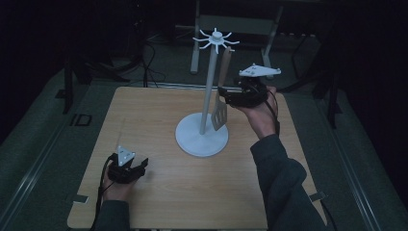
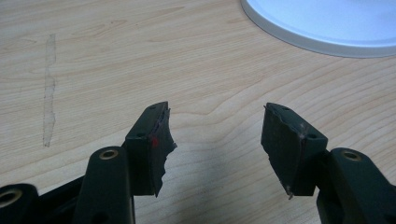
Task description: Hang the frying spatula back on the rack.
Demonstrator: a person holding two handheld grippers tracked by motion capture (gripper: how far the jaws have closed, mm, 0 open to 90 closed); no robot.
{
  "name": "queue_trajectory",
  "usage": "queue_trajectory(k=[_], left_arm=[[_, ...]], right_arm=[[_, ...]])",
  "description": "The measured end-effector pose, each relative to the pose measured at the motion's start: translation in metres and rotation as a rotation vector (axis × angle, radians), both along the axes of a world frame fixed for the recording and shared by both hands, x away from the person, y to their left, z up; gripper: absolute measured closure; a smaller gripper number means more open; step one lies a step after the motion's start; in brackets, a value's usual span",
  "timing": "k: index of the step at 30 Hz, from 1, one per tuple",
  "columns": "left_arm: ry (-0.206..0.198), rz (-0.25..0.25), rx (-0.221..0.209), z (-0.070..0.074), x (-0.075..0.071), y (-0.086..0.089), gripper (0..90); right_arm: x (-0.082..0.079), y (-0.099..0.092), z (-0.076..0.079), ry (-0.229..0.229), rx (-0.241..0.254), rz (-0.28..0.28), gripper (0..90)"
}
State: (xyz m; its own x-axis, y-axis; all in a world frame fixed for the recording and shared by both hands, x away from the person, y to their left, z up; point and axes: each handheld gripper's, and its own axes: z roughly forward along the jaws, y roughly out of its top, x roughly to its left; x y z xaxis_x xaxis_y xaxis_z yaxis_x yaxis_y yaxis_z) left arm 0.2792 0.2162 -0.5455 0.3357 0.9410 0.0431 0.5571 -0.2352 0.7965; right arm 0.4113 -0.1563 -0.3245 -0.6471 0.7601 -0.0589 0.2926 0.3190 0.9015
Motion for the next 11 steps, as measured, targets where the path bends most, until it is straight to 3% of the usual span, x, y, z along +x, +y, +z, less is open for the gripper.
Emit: queue_trajectory(k=[6,11], left_arm=[[0.010,0.008,0.002,-0.001,0.001,0.000,42.2],[0.048,0.037,0.017,-0.004,0.003,0.002,41.6]], right_arm=[[-0.007,-0.013,-0.015,0.025,-0.021,-0.011,33.5],[-0.022,-0.037,-0.041,0.063,-0.022,-0.023,33.5]])
